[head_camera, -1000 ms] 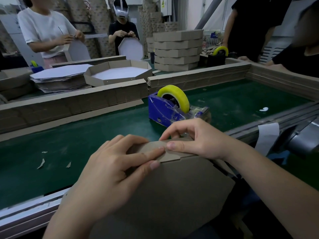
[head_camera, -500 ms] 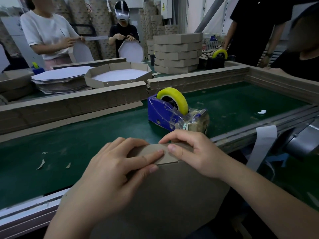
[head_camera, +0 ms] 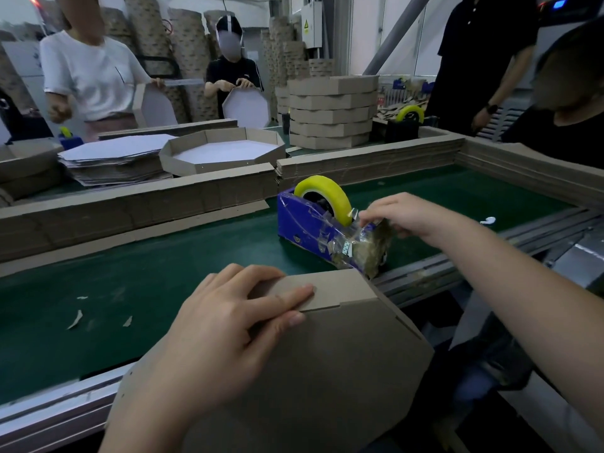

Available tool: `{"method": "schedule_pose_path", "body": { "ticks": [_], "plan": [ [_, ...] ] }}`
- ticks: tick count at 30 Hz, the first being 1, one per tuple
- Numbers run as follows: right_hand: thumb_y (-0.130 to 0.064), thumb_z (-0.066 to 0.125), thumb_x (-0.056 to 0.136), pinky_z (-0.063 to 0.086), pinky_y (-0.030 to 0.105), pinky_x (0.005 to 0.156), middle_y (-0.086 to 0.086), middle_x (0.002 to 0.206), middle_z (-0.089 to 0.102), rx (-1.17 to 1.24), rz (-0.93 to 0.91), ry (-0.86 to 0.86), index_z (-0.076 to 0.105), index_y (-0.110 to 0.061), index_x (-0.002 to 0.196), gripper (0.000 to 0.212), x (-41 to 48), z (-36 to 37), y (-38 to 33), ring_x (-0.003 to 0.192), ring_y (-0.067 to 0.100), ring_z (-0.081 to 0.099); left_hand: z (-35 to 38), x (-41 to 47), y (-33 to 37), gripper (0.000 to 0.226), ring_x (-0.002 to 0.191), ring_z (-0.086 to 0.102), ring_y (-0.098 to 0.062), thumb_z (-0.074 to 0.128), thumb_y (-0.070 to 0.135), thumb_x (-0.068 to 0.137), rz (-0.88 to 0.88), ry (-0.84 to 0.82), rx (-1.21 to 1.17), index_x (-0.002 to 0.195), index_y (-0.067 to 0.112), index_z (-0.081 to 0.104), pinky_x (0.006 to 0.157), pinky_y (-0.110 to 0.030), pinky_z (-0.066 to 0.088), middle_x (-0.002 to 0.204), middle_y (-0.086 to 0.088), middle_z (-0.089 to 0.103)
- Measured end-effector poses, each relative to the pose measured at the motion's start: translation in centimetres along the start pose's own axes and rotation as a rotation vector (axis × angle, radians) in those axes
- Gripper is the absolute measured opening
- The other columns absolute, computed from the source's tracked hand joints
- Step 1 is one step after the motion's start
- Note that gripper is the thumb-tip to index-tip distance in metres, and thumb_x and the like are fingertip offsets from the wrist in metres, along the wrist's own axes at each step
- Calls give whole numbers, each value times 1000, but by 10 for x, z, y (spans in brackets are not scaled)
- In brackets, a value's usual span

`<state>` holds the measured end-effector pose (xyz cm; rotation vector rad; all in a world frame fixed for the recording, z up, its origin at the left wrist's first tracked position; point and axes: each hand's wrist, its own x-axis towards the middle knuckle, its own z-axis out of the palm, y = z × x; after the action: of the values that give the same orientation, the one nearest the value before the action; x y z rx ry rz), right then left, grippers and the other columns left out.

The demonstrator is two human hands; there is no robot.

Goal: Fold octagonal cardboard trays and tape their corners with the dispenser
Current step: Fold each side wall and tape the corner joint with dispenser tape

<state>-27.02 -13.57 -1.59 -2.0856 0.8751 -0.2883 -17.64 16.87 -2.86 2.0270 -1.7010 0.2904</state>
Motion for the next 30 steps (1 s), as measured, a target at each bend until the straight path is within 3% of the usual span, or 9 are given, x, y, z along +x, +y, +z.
{"method": "schedule_pose_path", "body": {
  "ticks": [4,7,11,17,21,25,28,30],
  "plan": [
    [-24,71,81,46,28,68,4,101,61,525,198,-27,76,-15,70,14,-1,-6,-3,90,18,46,1,0,0,38,93,60,-18,41,49,92,-3,8,6,119,41,67,71,-41,52,111,9,65],
    [-14,70,81,46,28,66,1,80,57,701,251,53,69,-10,66,16,0,1,2,74,11,44,1,0,1,38,93,60,-18,42,49,92,-1,7,10,118,41,67,71,-39,51,111,9,65],
    [-7,62,83,44,34,67,-4,55,57,958,95,140,63,-15,50,34,-4,10,19,63,9,46,1,0,0,38,90,61,-18,42,48,91,-8,13,14,117,40,68,69,-38,51,110,9,65],
    [-2,53,85,43,34,65,-3,50,52,1170,-32,201,57,-19,39,49,-6,23,40,51,6,53,2,2,1,37,89,62,-17,43,47,91,5,25,32,116,41,69,67,-37,52,109,9,66],
    [6,43,83,48,33,66,0,50,42,1284,-104,248,46,-16,40,49,-9,31,52,54,11,48,2,4,0,37,88,62,-17,42,48,92,10,34,36,116,40,69,66,-37,53,108,9,66],
    [14,41,84,52,31,73,7,62,37,1138,-207,290,39,-7,53,38,-12,41,65,65,16,45,2,4,1,37,89,61,-16,42,48,92,4,27,32,116,41,69,67,-37,52,109,10,65],
    [11,58,83,47,35,78,6,70,40,571,-285,441,44,-4,55,36,-16,36,71,70,17,45,1,3,1,38,91,60,-16,42,49,92,-3,15,21,118,41,68,69,-37,51,110,11,65],
    [3,69,78,39,22,68,2,70,42,189,-323,572,50,-5,53,33,-22,31,68,63,8,43,1,3,2,38,92,60,-16,42,49,92,-5,15,16,118,41,68,70,-37,51,111,11,65]
  ]
}}
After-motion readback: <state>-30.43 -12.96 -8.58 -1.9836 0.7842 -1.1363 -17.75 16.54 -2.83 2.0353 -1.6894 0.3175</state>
